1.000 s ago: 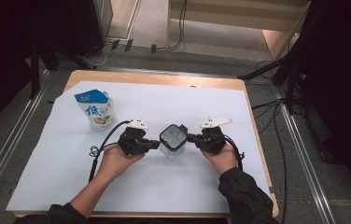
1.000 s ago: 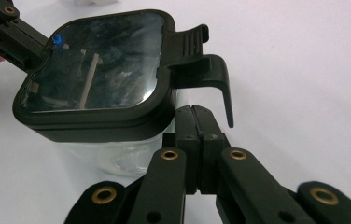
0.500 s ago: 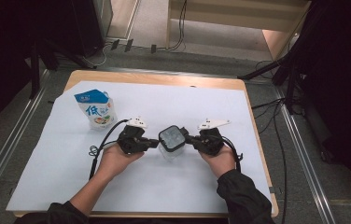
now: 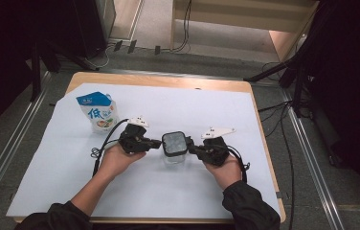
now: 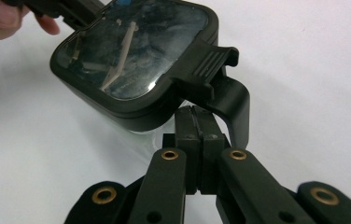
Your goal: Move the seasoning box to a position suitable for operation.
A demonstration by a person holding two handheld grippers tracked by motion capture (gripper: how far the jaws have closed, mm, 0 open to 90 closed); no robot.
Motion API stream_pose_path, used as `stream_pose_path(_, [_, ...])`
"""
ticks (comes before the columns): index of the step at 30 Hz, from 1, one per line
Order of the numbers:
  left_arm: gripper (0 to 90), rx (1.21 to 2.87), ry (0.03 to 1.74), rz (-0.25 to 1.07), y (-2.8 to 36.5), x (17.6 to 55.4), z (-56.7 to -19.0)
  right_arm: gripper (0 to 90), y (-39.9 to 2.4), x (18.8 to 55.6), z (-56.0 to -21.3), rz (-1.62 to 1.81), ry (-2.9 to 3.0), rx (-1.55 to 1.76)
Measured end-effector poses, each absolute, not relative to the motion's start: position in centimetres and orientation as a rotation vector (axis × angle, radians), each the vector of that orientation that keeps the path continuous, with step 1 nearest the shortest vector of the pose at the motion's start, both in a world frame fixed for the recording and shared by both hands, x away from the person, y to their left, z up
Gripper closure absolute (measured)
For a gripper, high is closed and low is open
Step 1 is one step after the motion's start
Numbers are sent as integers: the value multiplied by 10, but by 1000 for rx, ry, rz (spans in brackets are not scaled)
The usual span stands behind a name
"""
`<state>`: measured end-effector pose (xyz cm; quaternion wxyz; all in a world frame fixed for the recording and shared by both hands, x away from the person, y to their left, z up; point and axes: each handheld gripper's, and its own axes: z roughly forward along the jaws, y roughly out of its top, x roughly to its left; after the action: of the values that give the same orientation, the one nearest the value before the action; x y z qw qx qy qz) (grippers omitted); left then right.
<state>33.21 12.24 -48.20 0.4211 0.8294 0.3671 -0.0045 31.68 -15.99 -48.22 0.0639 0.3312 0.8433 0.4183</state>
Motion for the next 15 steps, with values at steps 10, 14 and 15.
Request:
stream_pose_path(10, [900,2123,860,2,122,341,-481,900,-160,309,-482,1281,2567,988])
stream_pose_path(14, [895,2159,832,10,129,344,-478,900,-164,308,-480,1290,2576,976])
stream_pose_path(15, [874,2167,824,15,131,344,-476,900,-165,307,-478,1292,2574,983])
